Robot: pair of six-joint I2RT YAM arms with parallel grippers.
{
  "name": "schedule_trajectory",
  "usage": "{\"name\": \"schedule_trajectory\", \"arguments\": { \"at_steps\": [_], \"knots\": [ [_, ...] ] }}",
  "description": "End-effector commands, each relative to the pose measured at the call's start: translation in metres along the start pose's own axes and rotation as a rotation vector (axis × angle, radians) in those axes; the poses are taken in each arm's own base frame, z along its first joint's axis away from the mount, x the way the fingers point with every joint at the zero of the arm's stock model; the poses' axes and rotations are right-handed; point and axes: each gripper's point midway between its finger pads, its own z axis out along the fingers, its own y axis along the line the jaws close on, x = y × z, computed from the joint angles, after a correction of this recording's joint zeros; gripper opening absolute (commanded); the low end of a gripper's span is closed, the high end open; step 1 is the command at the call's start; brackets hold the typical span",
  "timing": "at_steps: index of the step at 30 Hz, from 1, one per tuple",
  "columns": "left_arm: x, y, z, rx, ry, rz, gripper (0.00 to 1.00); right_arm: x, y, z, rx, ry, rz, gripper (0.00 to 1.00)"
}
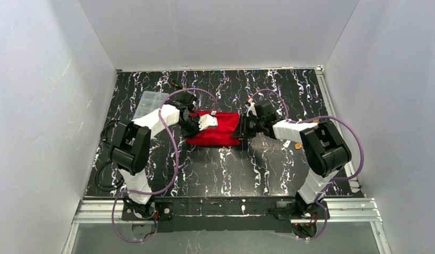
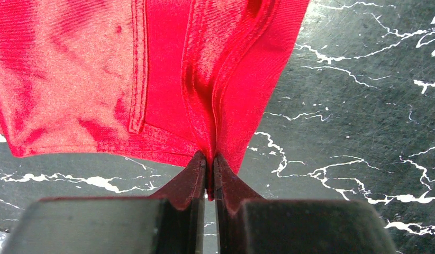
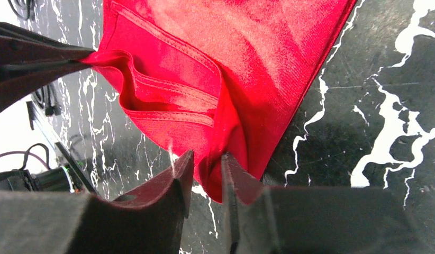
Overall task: Fold the napkin into a case and place the utensils inside
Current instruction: Fold the 2/3-rectangle-folded napkin at the center of the board.
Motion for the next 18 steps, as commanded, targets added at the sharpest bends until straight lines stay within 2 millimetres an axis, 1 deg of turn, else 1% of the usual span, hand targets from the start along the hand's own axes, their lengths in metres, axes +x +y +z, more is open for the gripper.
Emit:
{"name": "schedule_trajectory", "arguments": {
  "at_steps": [1,5,7,9,12,15,18],
  "knots": [
    [-0.004,0.011,-0.008,-0.03,-0.017,-0.018,0.0,-0.008,0.002,0.003,0.014,-0.028,-0.024,0.29],
    [-0.005,0.017,-0.01,-0.051,-0.016,-0.026,0.0,-0.009,0.001,0.001,0.024,-0.04,-0.017,0.09],
    [-0.007,0.021,-0.011,-0.064,-0.019,-0.032,0.0,-0.014,0.0,-0.003,0.038,-0.064,-0.019,0.01],
    [-0.009,0.026,-0.014,-0.075,-0.027,-0.044,0.0,-0.02,0.001,-0.007,0.039,-0.089,-0.021,0.01],
    [-0.012,0.028,-0.019,-0.074,-0.038,-0.056,0.0,-0.023,0.0,-0.013,0.026,-0.105,-0.009,0.01],
    [-0.016,0.032,-0.024,-0.084,-0.053,-0.056,0.0,-0.025,-0.002,-0.017,0.009,-0.114,0.008,0.01],
    [-0.017,0.035,-0.024,-0.088,-0.053,-0.059,0.0,-0.024,-0.005,-0.018,0.007,-0.118,0.017,0.01]
  ]
}}
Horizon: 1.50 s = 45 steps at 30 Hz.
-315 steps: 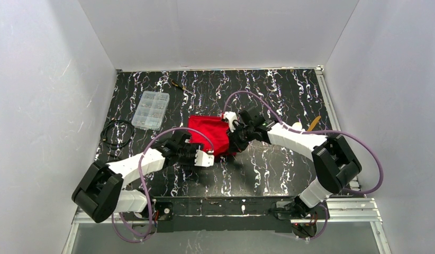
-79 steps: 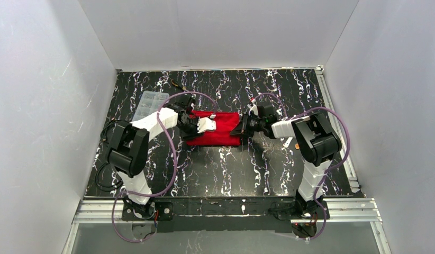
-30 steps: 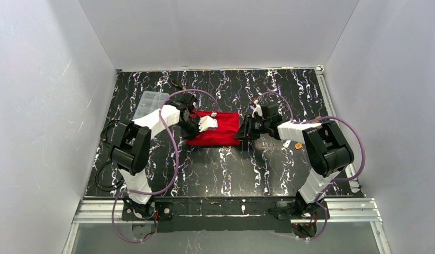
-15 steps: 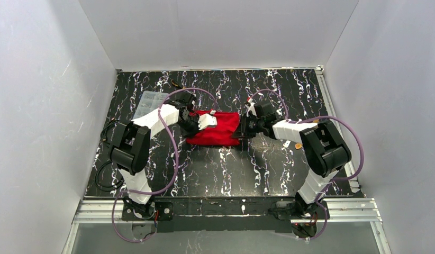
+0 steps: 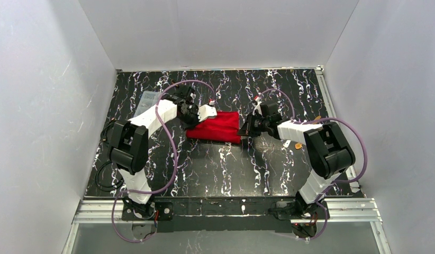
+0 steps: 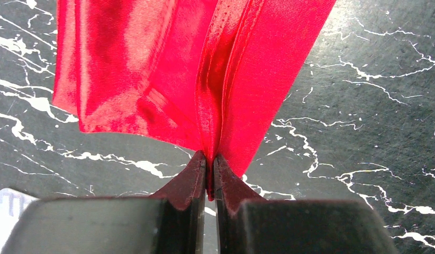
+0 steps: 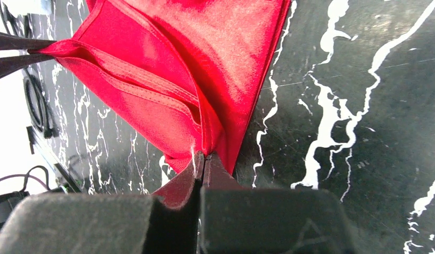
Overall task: Fold the napkin into a case and place the utensils inside
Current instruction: Fold the 2/3-rectangle-folded napkin at the center of the board.
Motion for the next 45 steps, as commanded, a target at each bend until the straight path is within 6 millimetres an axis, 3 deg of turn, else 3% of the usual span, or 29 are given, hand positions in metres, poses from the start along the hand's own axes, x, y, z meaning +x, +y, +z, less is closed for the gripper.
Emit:
{"name": "schedule_trajectory", "arguments": {
  "at_steps": [1,11,15,17,21,25,26,29,30,35,39,41,45],
  "knots": [
    [-0.003,0.004,-0.002,0.009,-0.009,-0.022,0.0,-0.014,0.009,-0.009,-0.042,-0.059,-0.008,0.01],
    [0.014,0.02,0.028,-0.048,0.058,-0.069,0.0,-0.008,-0.004,0.002,-0.026,-0.035,0.021,0.08],
    [0.019,0.021,0.034,-0.06,0.069,-0.072,0.0,-0.014,-0.006,-0.006,0.015,-0.041,-0.002,0.23],
    [0.021,0.02,0.034,-0.062,0.069,-0.072,0.0,-0.03,-0.007,-0.02,0.055,-0.076,-0.028,0.29],
    [0.021,0.018,0.033,-0.062,0.063,-0.065,0.0,-0.06,0.02,-0.047,0.038,-0.155,-0.082,0.4],
    [0.017,0.016,0.029,-0.063,0.046,-0.088,0.0,-0.054,0.066,-0.028,-0.05,-0.135,-0.119,0.42],
    [0.015,0.016,0.025,-0.061,0.043,-0.101,0.07,-0.049,0.073,-0.019,-0.065,-0.116,-0.12,0.41],
    [0.008,0.016,0.01,-0.074,0.014,-0.154,0.43,-0.043,0.086,0.004,-0.104,-0.085,-0.104,0.41],
    [0.003,0.017,0.002,-0.086,-0.01,-0.173,0.48,-0.042,0.089,0.011,-0.118,-0.078,-0.102,0.41],
    [-0.007,0.033,-0.028,-0.106,-0.075,-0.282,0.61,-0.036,0.102,0.036,-0.161,-0.046,-0.104,0.4],
    [-0.015,0.051,-0.046,-0.128,-0.12,-0.358,0.74,-0.026,0.093,0.05,-0.161,-0.011,-0.085,0.38],
    [-0.02,0.059,-0.051,-0.137,-0.127,-0.373,0.96,-0.019,0.089,0.054,-0.164,0.007,-0.074,0.38],
    [-0.025,0.073,-0.047,-0.142,-0.116,-0.411,0.99,-0.014,0.094,0.056,-0.17,0.007,-0.081,0.36]
  ]
}}
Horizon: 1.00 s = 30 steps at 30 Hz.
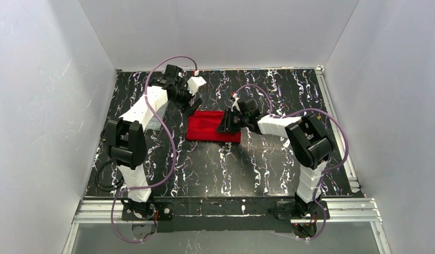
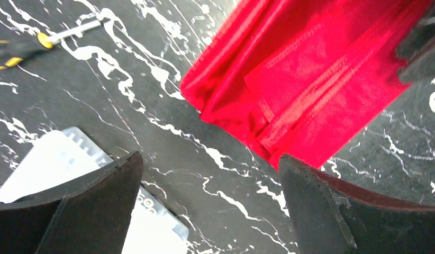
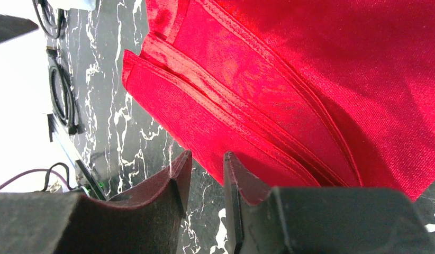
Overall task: Fold the napkin into a case and place the utensils inside
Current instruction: Fold the 2/3-rectangle-folded napkin at the center of the board, then move the 2/3-rectangle-folded napkin to the center of the board.
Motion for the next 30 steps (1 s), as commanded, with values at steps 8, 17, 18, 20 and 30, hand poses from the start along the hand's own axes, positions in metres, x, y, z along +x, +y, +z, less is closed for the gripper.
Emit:
{"name": "schedule_trajectory", "arguments": {
  "at_steps": [8,17,18,20,30],
  "knots": [
    [-0.006,0.006,0.036,0.066,0.074,-0.144,0.98,-0.015,0.028,-0.007,-0.053,-0.054,-0.061,0.36],
    [-0.017,-0.017,0.028,0.189,0.0,-0.066,0.9,-0.082,-0.014,-0.066,0.034,-0.128,-0.078,0.43],
    [-0.016,-0.016,0.029,0.194,0.006,-0.057,0.87,-0.086,-0.023,-0.066,0.049,-0.109,-0.097,0.43],
    [-0.011,-0.017,0.032,0.206,0.024,-0.047,0.79,-0.095,-0.037,-0.069,0.067,-0.086,-0.099,0.45],
    [0.015,-0.008,0.055,0.181,0.119,-0.016,0.72,-0.107,-0.083,-0.041,0.041,0.008,-0.134,0.54]
  ]
}}
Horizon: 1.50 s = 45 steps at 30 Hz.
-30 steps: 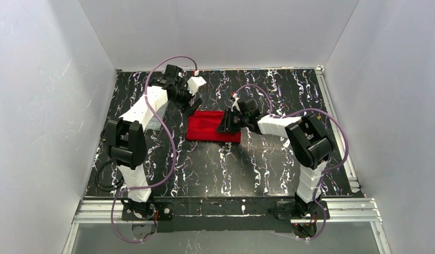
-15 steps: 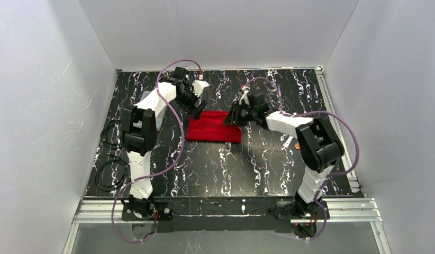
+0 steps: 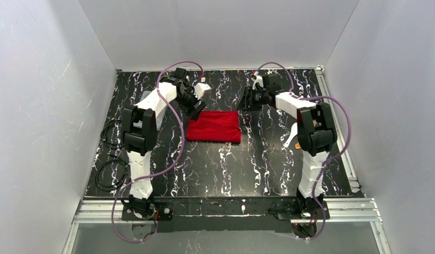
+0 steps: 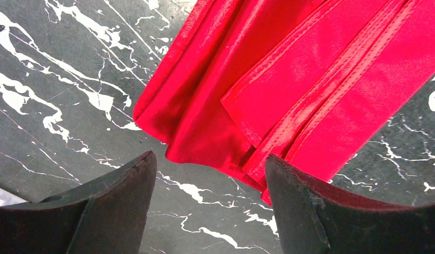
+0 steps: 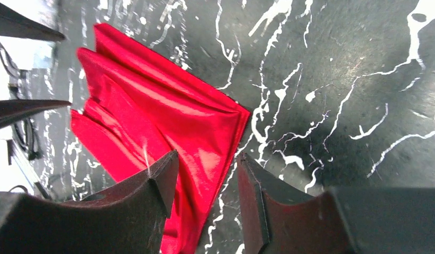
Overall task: Fold the napkin into a case and place the utensils inside
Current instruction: Move the 2/3-rectangle-folded napkin to the center of the board.
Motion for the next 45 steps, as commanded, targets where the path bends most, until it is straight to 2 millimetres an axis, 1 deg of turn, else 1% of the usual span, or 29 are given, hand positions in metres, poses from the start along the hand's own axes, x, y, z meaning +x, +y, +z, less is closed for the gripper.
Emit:
{"name": "schedule_trajectory", "arguments": {
  "at_steps": [1,6,9,10,11,13,15,18,21,22,23,24,27,30,31,32,34,36,38,42,45],
  "knots": [
    [0.007,0.005,0.003,-0.009,0.043,0.032,0.72,0.013,-0.002,0.015,-0.054,0.09,-0.051,0.54],
    [0.011,0.017,0.008,-0.063,0.063,0.027,0.71,0.018,-0.011,0.029,-0.068,0.11,-0.03,0.54],
    [0.009,0.019,0.01,-0.066,0.057,0.029,0.65,0.02,-0.008,0.036,-0.103,0.112,-0.008,0.53],
    [0.009,0.019,0.012,-0.063,0.056,0.031,0.61,0.019,-0.008,0.038,-0.112,0.108,-0.002,0.53],
    [0.009,0.019,0.014,-0.057,0.055,0.03,0.55,0.019,-0.007,0.039,-0.121,0.105,0.003,0.52],
    [0.009,0.02,0.015,-0.054,0.055,0.03,0.39,0.018,-0.005,0.041,-0.135,0.095,0.009,0.5],
    [0.007,0.018,0.015,-0.048,0.049,0.03,0.29,0.018,-0.003,0.043,-0.152,0.086,0.021,0.49],
    [0.004,0.016,0.012,-0.039,0.032,0.031,0.2,0.02,-0.002,0.046,-0.176,0.089,0.037,0.46],
    [0.005,0.013,0.014,-0.02,0.033,0.032,0.18,0.022,-0.001,0.049,-0.194,0.089,0.058,0.45],
    [0.007,0.012,0.015,-0.014,0.038,0.034,0.15,0.021,0.0,0.049,-0.196,0.083,0.057,0.42],
    [0.009,0.011,0.017,-0.011,0.045,0.035,0.04,0.019,0.0,0.05,-0.2,0.074,0.054,0.4],
    [0.011,0.012,0.018,-0.009,0.052,0.034,0.01,0.019,0.0,0.05,-0.199,0.071,0.057,0.36],
    [0.012,0.013,0.018,-0.013,0.056,0.033,0.0,0.021,-0.001,0.051,-0.194,0.068,0.062,0.28],
    [0.008,0.01,0.015,-0.008,0.044,0.037,0.0,0.018,-0.001,0.049,-0.185,0.054,0.059,0.23],
    [0.007,0.009,0.014,-0.008,0.037,0.038,0.0,0.015,-0.001,0.048,-0.18,0.046,0.054,0.24],
    [0.005,0.009,0.012,-0.006,0.031,0.039,0.0,0.013,0.0,0.045,-0.173,0.045,0.044,0.29],
    [0.005,0.009,0.01,-0.007,0.027,0.041,0.0,0.01,-0.004,0.037,-0.124,0.053,0.017,0.45],
    [0.005,0.008,0.01,-0.006,0.029,0.045,0.0,0.003,-0.009,0.031,-0.083,0.034,-0.008,0.55],
    [0.006,0.008,0.011,-0.005,0.03,0.046,0.0,0.0,-0.013,0.029,-0.06,0.039,-0.016,0.59],
    [0.007,0.007,0.011,-0.001,0.032,0.046,0.0,0.008,-0.023,0.031,-0.017,0.059,-0.004,0.63],
    [0.009,0.006,0.012,0.003,0.034,0.046,0.0,0.009,-0.019,0.026,-0.026,0.063,-0.011,0.67]
  ]
}}
